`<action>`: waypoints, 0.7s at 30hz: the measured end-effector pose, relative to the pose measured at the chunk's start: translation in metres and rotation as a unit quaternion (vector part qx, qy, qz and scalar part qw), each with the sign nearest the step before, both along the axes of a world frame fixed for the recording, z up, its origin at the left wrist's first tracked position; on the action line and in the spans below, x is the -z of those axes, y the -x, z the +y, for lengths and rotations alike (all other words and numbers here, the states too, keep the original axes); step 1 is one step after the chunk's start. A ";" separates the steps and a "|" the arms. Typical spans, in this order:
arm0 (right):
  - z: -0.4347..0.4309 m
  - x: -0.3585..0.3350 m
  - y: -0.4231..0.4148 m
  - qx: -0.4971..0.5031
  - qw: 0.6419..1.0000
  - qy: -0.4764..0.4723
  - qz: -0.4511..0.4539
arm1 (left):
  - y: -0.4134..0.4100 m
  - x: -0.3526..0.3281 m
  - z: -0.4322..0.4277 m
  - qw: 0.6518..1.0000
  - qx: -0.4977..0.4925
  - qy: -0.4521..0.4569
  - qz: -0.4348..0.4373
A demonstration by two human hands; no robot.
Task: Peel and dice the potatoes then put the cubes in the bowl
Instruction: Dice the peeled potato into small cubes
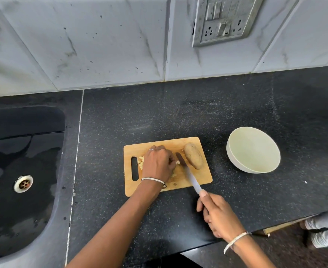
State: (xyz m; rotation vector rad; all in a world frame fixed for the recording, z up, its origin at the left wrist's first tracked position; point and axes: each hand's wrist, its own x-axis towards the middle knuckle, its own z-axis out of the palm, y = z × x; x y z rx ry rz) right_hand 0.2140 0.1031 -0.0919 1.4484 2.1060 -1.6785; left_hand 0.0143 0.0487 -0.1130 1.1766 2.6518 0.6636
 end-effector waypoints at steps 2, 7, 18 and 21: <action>0.001 0.000 -0.005 -0.050 0.989 -0.141 -0.005 | 0.007 -0.006 -0.003 0.998 0.008 -0.033 -0.045; -0.001 0.009 -0.001 -0.122 0.948 -0.282 -0.087 | 0.022 -0.019 -0.021 0.981 -0.032 -0.124 -0.145; -0.035 0.012 -0.009 -0.151 0.963 -0.220 -0.045 | 0.009 -0.018 -0.081 0.988 0.040 0.011 -0.150; -0.040 0.010 -0.005 -0.148 0.967 -0.205 -0.036 | -0.008 -0.012 -0.081 0.993 0.061 0.036 -0.095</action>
